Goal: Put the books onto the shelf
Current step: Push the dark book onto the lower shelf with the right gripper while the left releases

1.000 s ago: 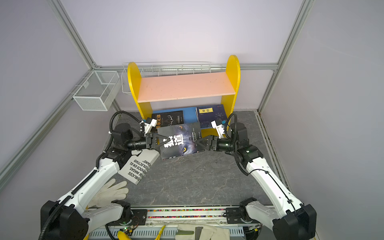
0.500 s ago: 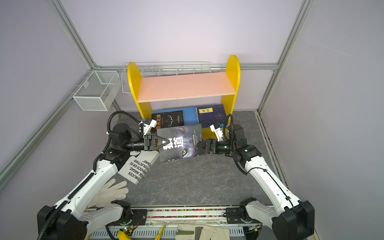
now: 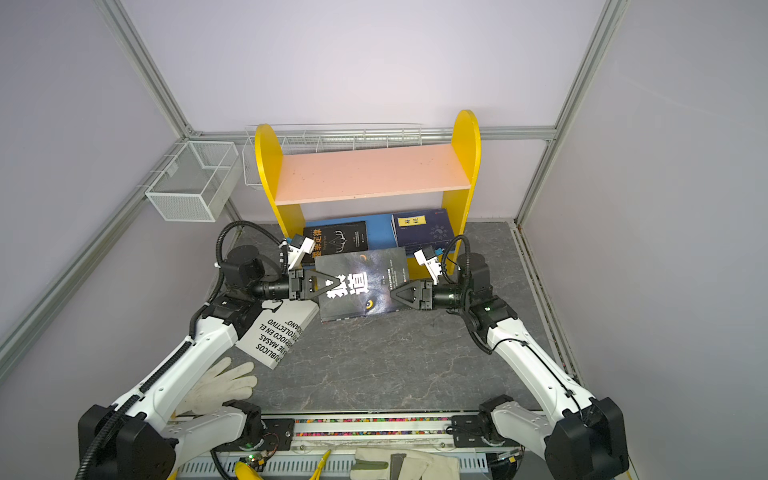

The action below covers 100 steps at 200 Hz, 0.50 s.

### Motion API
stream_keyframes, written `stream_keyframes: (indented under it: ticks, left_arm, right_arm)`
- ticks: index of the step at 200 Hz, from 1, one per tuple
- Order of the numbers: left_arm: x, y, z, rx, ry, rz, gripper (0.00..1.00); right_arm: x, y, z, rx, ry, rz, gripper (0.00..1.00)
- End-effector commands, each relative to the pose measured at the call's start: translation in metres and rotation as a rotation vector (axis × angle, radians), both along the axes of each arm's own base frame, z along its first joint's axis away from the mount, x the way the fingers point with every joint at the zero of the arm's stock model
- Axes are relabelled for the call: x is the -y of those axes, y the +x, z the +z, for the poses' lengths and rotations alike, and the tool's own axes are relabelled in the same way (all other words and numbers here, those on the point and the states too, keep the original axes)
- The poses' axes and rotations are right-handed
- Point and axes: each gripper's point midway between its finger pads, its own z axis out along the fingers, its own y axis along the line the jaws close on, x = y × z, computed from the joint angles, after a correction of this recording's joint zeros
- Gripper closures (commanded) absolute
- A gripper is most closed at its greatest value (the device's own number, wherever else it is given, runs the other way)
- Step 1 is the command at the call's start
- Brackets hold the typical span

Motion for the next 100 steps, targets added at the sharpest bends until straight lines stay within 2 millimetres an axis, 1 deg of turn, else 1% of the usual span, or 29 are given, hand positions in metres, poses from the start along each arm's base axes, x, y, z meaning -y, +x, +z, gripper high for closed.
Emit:
stream_keyframes:
  ticks: [1,14,55,81,100]
  left_arm:
    - [0.002,-0.001,0.031,0.155,-0.048,-0.029,1.00]
    - [0.002,0.001,0.030,0.159,-0.049,-0.026,1.00]
    - [0.004,0.009,0.024,0.154,-0.033,-0.016,1.00]
    - [0.000,0.026,0.011,0.141,0.061,0.068,1.00]
    - [-0.005,0.039,0.008,0.142,0.134,0.164,0.99]
  right_arm:
    - [-0.003,-0.014,0.020,0.037,0.077,0.062,0.60]
    - [-0.003,-0.015,0.021,0.041,0.080,0.065,0.65]
    - [-0.002,-0.016,0.024,0.043,0.082,0.054,0.73]
    - [0.000,-0.010,0.020,0.026,0.060,0.006,0.79]
    - [0.001,0.000,0.012,0.001,0.024,-0.065,0.84]
